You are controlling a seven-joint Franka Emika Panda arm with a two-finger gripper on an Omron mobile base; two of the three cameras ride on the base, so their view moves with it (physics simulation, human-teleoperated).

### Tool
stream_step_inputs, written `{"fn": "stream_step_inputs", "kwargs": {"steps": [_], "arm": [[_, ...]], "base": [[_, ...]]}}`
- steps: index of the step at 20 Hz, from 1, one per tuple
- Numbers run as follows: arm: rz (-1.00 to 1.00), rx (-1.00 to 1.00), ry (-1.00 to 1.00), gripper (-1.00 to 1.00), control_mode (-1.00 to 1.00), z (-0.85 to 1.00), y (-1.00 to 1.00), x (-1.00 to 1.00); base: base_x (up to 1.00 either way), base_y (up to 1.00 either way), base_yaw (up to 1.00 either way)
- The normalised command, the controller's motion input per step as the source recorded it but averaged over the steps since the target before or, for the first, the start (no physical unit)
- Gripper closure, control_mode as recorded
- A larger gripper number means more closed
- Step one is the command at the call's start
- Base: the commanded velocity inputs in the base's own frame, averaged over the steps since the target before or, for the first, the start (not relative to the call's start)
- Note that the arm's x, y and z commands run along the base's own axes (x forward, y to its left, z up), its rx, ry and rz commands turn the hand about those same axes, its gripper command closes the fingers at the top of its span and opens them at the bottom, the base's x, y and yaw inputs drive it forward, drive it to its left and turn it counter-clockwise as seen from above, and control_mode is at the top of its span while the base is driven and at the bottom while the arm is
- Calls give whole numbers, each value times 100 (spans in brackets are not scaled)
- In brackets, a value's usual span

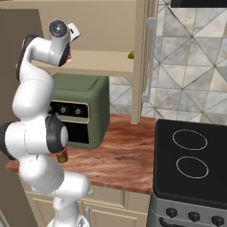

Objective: Pick the cans from the counter and place them in their designated side in the cabinet.

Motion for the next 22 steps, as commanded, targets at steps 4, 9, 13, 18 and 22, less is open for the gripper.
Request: {"fn": "stream_step_inputs", "kwargs": {"steps": [4,9,13,18,22], "arm": [[4,0,-6,-100,-100,17,-1,-36],[0,-1,1,-100,-100,17,0,-50],[0,-1,8,-100,-100,16,-1,-56],[0,0,3,-100,-100,3,-8,-73],[0,0,-1,-100,-100,-5,-11,-84]], "base": [[0,0,0],[0,0,0],[0,0,0],[0,0,0],[0,0,0]]}}
